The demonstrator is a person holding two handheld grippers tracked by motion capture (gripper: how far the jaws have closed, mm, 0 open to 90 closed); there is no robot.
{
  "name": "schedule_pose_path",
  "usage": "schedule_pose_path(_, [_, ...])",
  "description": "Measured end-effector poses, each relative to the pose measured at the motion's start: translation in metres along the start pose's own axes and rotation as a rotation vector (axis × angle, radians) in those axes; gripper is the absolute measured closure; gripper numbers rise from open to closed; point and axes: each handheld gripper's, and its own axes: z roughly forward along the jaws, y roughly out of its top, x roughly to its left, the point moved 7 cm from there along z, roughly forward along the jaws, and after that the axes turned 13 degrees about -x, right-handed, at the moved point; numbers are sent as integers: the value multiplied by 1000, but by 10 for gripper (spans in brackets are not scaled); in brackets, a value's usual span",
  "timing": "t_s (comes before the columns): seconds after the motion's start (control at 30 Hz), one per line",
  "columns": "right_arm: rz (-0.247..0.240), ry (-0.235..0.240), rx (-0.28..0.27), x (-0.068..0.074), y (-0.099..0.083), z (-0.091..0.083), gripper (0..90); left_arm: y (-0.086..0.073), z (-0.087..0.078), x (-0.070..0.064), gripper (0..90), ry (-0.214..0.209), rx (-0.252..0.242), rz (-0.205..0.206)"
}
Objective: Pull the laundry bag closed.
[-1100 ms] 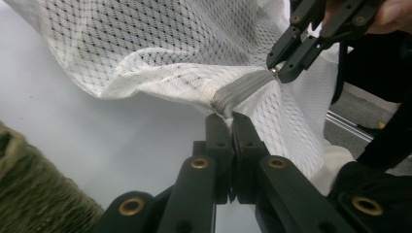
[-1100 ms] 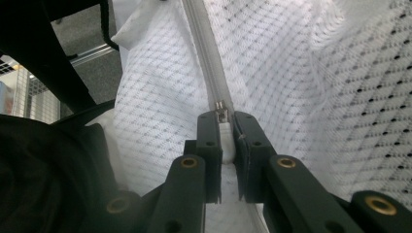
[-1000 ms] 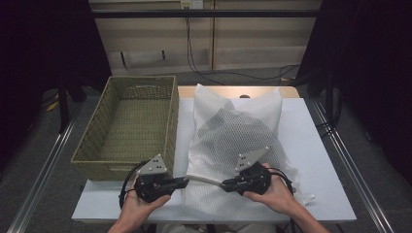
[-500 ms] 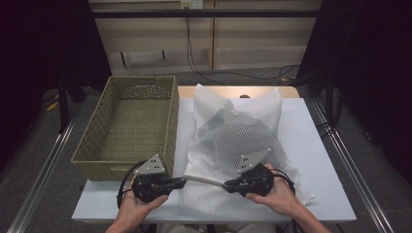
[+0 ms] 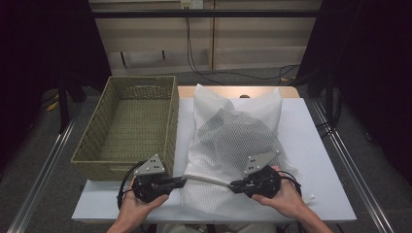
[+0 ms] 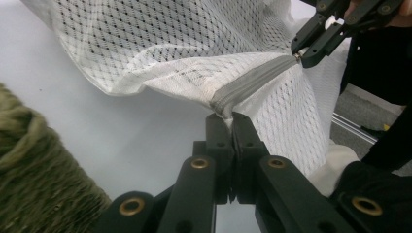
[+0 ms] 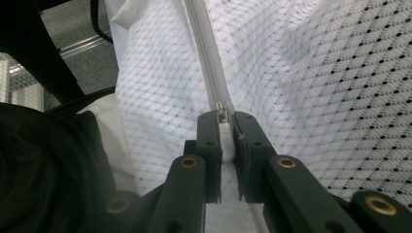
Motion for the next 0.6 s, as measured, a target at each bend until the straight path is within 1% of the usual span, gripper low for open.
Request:
schedule_pose_path(0.03, [2, -8, 0, -1, 0, -1, 818, -1, -1, 1, 881, -3, 4, 2])
schedule_pose_path(0.13, [7, -5, -4, -2, -1, -2, 818, -2, 0, 1, 881, -5, 16, 3])
schedule_pose_path(0.17, [3, -9, -2, -2, -1, -2, 818, -2, 0, 1, 881, -3, 12, 2])
schedule_pose_path(0.2, [5, -1, -5, -2, -2, -1, 818, -2, 0, 1, 881, -3, 13, 6])
schedule_pose_path(0.27, [-5, -14, 9, -3, -3, -2, 818, -1, -1, 1, 881, 3, 11, 7])
schedule_pose_path(0.3, [-3, -14, 7, -4, -4, -2, 818, -1, -1, 1, 881, -2, 10, 0])
schedule_pose_path(0.33, [4, -7, 1, -4, -4, -2, 818, -2, -1, 1, 881, -4, 14, 3])
schedule_pose_path(0.37, [2, -12, 3, -5, -4, -3, 818, -2, -1, 1, 881, -1, 15, 0])
schedule_pose_path(0.4, [1, -13, 3, -6, -4, -3, 818, -3, 0, 1, 881, -10, 19, -4])
schedule_pose_path(0.5, [5, -20, 6, -6, -5, -5, 818, -4, 0, 1, 881, -5, 29, 0])
schedule_pose_path(0.53, [7, -20, 10, -5, -6, -5, 817, -4, 1, 0, 881, -9, 25, -1])
schedule_pose_path(0.6, [-7, -15, 9, -5, -5, -5, 818, -4, 1, 1, 881, -11, 23, -8])
